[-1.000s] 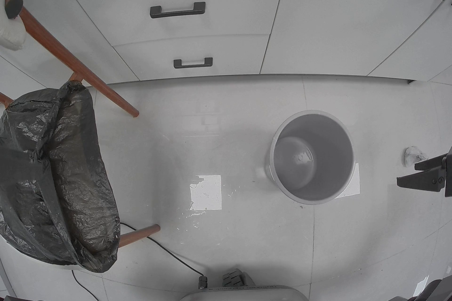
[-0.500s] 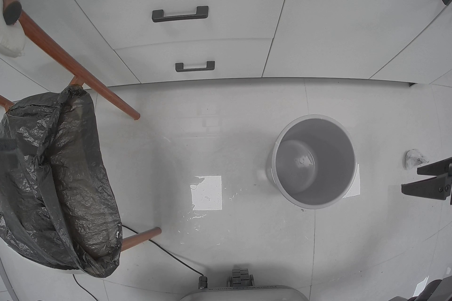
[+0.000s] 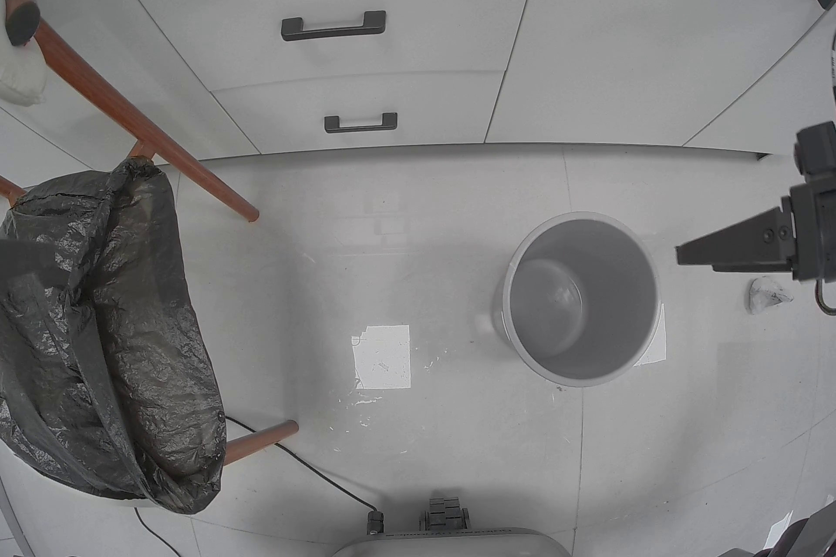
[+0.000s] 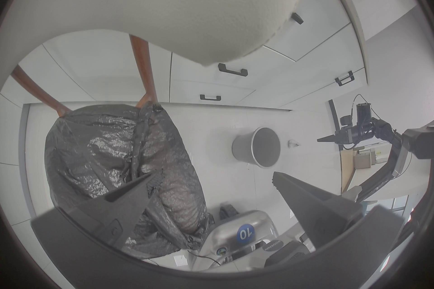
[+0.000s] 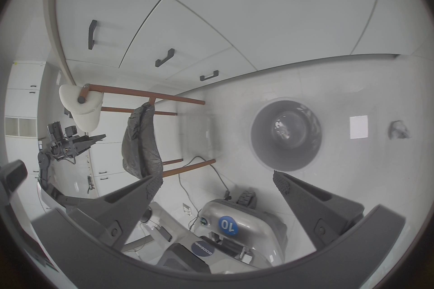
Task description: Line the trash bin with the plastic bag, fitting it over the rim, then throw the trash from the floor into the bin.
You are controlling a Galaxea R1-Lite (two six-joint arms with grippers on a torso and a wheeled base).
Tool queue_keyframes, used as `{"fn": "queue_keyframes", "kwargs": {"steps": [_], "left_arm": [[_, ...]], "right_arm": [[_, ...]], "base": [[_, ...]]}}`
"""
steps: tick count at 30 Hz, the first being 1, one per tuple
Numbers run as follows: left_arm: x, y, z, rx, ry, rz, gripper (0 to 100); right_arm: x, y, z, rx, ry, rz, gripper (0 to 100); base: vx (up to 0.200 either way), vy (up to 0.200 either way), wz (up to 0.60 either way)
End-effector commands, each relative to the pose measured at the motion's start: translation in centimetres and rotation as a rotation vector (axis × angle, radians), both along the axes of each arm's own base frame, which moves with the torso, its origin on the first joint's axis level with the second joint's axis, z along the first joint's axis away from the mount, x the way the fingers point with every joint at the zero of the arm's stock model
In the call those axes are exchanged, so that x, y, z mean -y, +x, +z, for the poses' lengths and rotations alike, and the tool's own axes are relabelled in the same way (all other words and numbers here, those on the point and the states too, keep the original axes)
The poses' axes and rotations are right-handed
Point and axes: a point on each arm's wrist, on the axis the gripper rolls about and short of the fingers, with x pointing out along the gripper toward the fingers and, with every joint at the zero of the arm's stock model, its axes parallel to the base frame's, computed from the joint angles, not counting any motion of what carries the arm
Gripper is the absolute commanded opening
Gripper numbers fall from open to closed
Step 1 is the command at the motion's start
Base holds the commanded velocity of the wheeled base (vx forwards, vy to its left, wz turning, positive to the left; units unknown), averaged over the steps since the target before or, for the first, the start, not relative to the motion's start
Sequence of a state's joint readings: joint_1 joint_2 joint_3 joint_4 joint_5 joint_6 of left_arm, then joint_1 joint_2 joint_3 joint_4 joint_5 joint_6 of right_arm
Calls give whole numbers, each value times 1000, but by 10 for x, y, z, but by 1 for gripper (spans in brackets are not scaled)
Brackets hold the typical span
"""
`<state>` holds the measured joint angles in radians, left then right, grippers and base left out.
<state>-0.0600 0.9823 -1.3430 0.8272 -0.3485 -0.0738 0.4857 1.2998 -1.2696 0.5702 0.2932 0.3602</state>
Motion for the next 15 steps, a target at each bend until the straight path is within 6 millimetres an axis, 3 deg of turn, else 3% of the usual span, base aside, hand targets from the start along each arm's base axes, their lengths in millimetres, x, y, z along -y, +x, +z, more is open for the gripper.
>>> {"fn": "queue_keyframes", "kwargs": {"steps": [1, 8, 15], "left_arm": [[0, 4, 3, 37, -10, -8, 100], [1, 3, -9, 6, -30, -37, 100], [1, 4, -11, -5, -34, -37, 100]], "right_arm": [[-28, 24, -6, -49, -16, 54, 100], [-42, 30, -6, -55, -20, 94, 100], [-53, 36, 4, -25, -1, 120, 100]], "base": [[-200, 0, 0], [-200, 0, 0], [0, 0, 0]]}}
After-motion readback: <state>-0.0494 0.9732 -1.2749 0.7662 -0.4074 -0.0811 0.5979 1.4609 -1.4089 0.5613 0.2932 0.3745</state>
